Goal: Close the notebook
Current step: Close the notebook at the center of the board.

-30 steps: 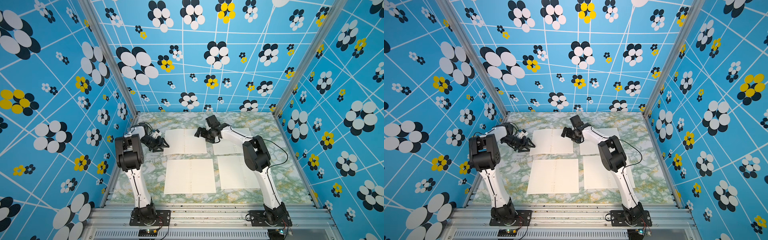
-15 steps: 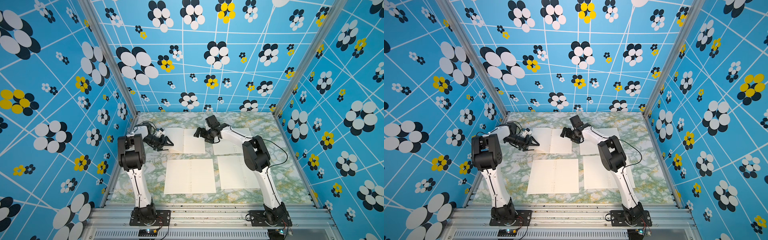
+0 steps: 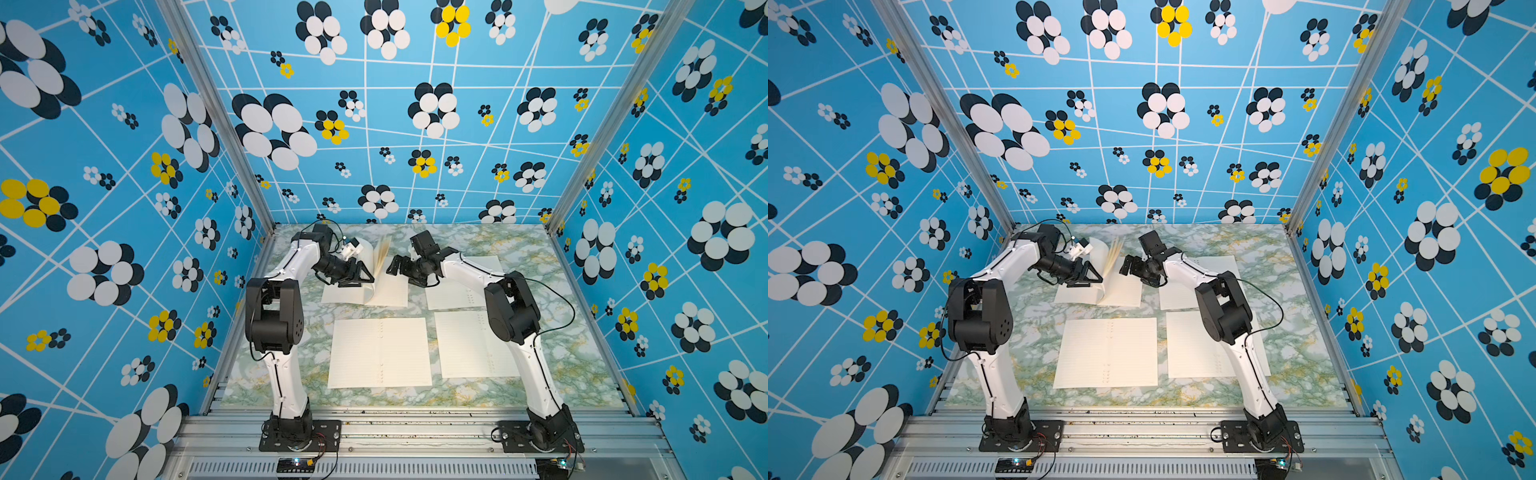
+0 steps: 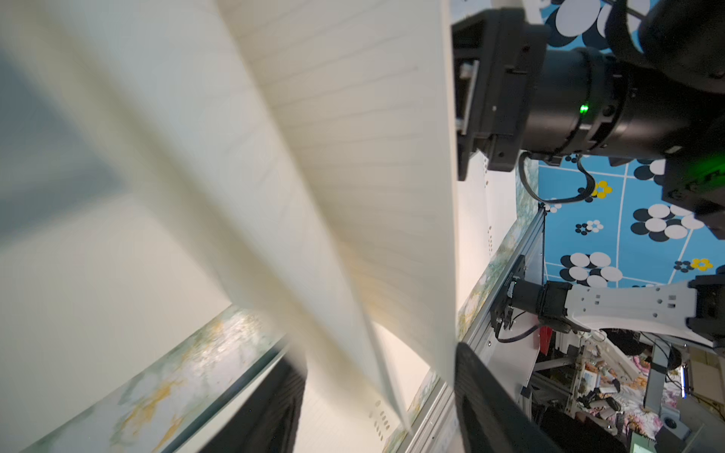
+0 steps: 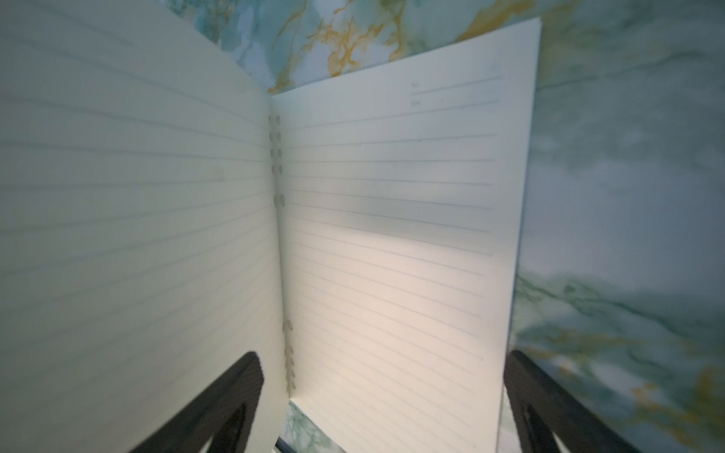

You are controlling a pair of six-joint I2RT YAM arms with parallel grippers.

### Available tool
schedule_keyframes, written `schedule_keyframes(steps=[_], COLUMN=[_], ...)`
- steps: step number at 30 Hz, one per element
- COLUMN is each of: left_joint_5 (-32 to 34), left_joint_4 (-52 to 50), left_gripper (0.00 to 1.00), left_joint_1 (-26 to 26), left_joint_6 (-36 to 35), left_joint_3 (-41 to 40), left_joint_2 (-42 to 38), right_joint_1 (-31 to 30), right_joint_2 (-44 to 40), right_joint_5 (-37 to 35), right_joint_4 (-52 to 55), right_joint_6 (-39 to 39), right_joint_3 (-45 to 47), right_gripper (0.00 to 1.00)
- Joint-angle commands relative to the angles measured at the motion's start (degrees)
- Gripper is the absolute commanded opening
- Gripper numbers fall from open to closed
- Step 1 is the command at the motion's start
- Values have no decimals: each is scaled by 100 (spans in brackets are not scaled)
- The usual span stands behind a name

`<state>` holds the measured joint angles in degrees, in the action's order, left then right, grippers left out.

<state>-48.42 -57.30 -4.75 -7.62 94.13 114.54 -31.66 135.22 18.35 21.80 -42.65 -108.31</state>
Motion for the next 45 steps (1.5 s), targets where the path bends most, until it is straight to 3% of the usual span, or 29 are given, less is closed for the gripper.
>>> schedule_keyframes(steps=[1, 9, 14, 20, 28, 36, 45], left_joint_5=[75, -184, -341, 184, 250, 473, 323], left_joint_4=[-385, -423, -407, -373, -12, 43, 22], left_gripper=[62, 62, 62, 62, 61, 61, 61], left_joint_1=[-75, 207, 783, 1564, 2500, 2714, 2690], left_joint_6=[-236, -415, -523, -674, -486, -535, -460], left_joint_3=[166, 124, 88, 76, -53, -79, 64], left_joint_2=[-179, -334, -475, -320, 120, 680, 1141], right_joint_1=[66, 335, 416, 428, 562, 564, 538], right_joint_2=[-13, -440, -557, -523, -908, -921, -237], right_joint_5=[-112, -51, 30, 136, 64, 330, 654], right_joint_4=[451, 456, 361, 276, -128, -421, -518], right_joint_6=[21, 134, 97, 7, -181, -364, -559], right_joint_3=[401, 595, 649, 522, 972, 992, 389], right_gripper=[99, 99, 99, 99, 99, 99, 99])
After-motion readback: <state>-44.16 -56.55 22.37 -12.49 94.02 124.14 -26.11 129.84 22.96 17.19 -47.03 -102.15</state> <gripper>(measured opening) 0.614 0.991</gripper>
